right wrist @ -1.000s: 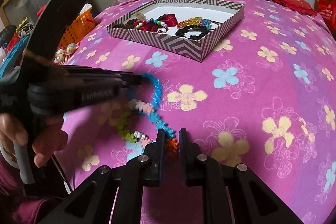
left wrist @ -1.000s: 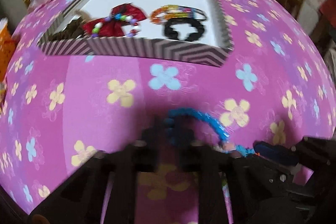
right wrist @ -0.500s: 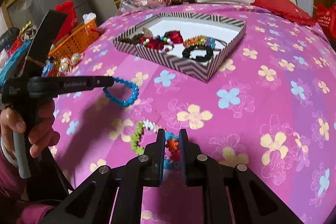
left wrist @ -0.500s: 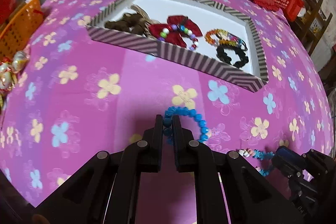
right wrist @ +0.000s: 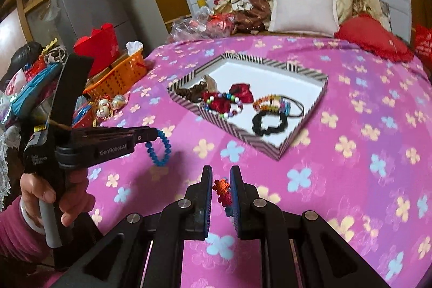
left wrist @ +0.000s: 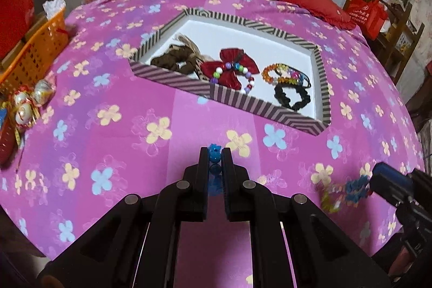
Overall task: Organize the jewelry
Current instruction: 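Carry both bracelets into the tray with the left and right grippers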
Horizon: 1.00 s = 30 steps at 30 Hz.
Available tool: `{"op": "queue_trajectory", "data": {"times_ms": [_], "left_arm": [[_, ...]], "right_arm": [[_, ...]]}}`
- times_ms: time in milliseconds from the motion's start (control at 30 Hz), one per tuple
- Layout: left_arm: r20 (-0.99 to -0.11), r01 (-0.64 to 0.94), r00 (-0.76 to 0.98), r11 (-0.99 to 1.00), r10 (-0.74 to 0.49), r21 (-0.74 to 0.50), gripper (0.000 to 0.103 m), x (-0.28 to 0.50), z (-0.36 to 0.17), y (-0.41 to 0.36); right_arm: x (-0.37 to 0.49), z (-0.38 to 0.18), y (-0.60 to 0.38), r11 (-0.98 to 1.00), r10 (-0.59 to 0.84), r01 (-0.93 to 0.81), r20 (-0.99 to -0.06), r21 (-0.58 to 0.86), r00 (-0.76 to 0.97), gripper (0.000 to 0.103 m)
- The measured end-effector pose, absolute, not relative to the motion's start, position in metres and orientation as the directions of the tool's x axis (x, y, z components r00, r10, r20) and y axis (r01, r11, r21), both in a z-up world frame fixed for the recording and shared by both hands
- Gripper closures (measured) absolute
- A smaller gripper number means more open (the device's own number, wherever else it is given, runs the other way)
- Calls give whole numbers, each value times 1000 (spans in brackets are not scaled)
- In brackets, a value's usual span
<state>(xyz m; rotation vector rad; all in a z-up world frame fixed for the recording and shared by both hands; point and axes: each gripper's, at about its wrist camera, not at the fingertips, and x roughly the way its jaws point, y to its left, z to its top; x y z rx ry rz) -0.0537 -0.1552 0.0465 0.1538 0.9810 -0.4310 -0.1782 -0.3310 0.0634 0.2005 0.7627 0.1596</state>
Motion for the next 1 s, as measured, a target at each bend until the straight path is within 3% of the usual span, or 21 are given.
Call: {"op": "queue_trajectory", "data": {"times_ms": [800,1000], "left_arm": [[-771,425,604,900,-202,98,96,-32,84,-183],[-771,427,602,900,-209,89,96,-11,90,-195]], "right_arm": [[-111,106,-355,984,153,-51,-651,174,743,91],[-89,109,-359,986,139,-45,-654,158,744,91]]}}
